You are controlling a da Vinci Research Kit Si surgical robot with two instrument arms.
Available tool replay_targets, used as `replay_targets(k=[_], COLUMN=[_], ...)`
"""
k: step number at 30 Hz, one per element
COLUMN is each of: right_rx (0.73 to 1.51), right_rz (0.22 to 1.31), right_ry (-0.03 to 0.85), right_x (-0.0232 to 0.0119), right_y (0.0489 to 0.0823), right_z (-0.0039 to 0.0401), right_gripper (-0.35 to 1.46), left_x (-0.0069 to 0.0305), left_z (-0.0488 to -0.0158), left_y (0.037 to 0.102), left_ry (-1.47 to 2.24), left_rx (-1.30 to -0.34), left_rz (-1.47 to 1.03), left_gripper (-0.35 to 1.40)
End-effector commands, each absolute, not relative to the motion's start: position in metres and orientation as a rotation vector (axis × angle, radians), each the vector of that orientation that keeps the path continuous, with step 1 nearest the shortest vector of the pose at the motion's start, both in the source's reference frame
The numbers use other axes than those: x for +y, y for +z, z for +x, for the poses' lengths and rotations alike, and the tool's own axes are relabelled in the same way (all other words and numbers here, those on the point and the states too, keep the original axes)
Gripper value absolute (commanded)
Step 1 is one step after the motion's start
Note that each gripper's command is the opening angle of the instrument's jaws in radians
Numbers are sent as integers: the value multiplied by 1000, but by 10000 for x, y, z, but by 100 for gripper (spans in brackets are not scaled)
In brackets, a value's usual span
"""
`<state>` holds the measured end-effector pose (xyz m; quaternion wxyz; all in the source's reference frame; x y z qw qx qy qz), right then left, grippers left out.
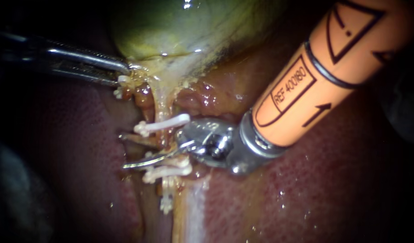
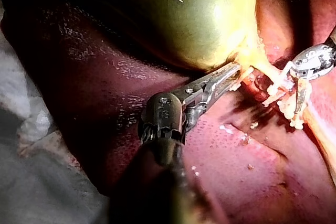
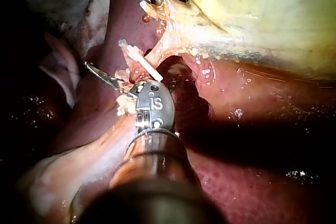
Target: Go to the cutting position right tube
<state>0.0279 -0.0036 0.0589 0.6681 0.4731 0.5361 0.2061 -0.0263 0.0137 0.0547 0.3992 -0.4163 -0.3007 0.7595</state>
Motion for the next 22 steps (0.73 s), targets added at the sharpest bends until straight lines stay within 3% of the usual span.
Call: replay_targets(k=[1,7,22], right_rx=[1212,1221,1220], right_rz=[1073,1086,1090], right_ry=[465,468,464], right_x=[-35,-33,-33], right_y=[585,569,570], right_z=[279,281,282], right_gripper=[135,134,132], left_x=[137,137,138], left_z=[-263,-263,-263], left_y=[546,546,546], left_ry=[1923,1923,1922], left_rx=[-762,-762,-763], left_rz=[-1054,-1054,-1054], left_gripper=[-35,-35,-35])
